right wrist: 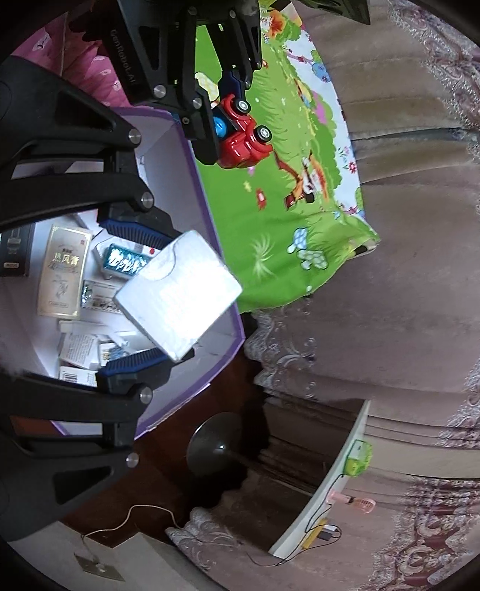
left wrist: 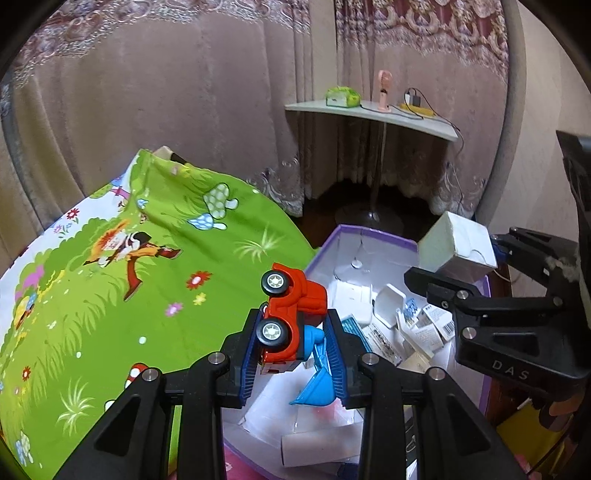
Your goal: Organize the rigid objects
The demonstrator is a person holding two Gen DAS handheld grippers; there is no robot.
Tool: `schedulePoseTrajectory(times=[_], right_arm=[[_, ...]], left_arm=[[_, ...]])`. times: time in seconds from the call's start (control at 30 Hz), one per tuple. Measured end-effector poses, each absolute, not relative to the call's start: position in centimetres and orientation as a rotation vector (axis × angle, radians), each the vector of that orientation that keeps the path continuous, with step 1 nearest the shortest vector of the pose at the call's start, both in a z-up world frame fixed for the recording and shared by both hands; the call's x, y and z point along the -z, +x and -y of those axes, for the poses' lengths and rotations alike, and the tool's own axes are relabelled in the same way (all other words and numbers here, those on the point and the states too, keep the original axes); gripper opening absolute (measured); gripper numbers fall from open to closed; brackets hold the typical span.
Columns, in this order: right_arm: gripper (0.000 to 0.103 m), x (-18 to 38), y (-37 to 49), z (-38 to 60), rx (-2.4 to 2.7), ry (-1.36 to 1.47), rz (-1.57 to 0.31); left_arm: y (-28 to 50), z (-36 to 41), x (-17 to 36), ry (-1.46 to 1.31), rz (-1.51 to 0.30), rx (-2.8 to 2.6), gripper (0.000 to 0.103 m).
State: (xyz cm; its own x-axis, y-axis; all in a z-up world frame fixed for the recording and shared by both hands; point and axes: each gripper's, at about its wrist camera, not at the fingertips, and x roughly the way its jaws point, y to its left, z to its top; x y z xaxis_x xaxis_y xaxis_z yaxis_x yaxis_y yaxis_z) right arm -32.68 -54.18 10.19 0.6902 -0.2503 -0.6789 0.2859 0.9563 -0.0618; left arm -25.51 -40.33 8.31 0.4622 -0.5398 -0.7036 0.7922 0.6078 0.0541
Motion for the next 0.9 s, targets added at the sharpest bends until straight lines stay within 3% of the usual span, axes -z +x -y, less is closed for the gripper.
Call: schedulePoseTrajectory(times=[0.2,0.27,0.3,0.37,0.5,0.63,0.9], right_arm=[[0.055,-9.0,-32.7,54.7,0.307,0.076,-0.807],[0.056,-8.7,-32.7,54.8,0.307,0.087,-0.824],[0.061,-8.5,-32.6,54.8,0.307,0.09,-0.836],[0.076,-8.2,-32.3,54.9,0.327,0.085,-0.87],[0.078,-7.7,-32.4,54.9,0.34,0.09,-0.902],[0.079,-7.3,-32.8,55.0,0.334,0.107,-0.919],[0.079,-6.8,-33.2,55.3,0.348,0.11,-0.94]], left_arm=[[-25.8,40.5,-7.6,0.399,-0.7,0.853,0.035],[-26.1,40.7,-7.7,0.417,-0.688,0.851,0.045],[-26.3,40.7,-7.8,0.428,-0.679,0.836,0.058],[-26.7,40.3,-8.4,0.43,-0.64,0.835,0.066],[-27.6,39.9,-10.0,0.482,-0.567,0.73,0.082],[-27.7,39.0,-11.4,0.427,-0.556,0.779,0.088],[-26.9,39.6,-8.3,0.458,-0.694,0.822,0.088]])
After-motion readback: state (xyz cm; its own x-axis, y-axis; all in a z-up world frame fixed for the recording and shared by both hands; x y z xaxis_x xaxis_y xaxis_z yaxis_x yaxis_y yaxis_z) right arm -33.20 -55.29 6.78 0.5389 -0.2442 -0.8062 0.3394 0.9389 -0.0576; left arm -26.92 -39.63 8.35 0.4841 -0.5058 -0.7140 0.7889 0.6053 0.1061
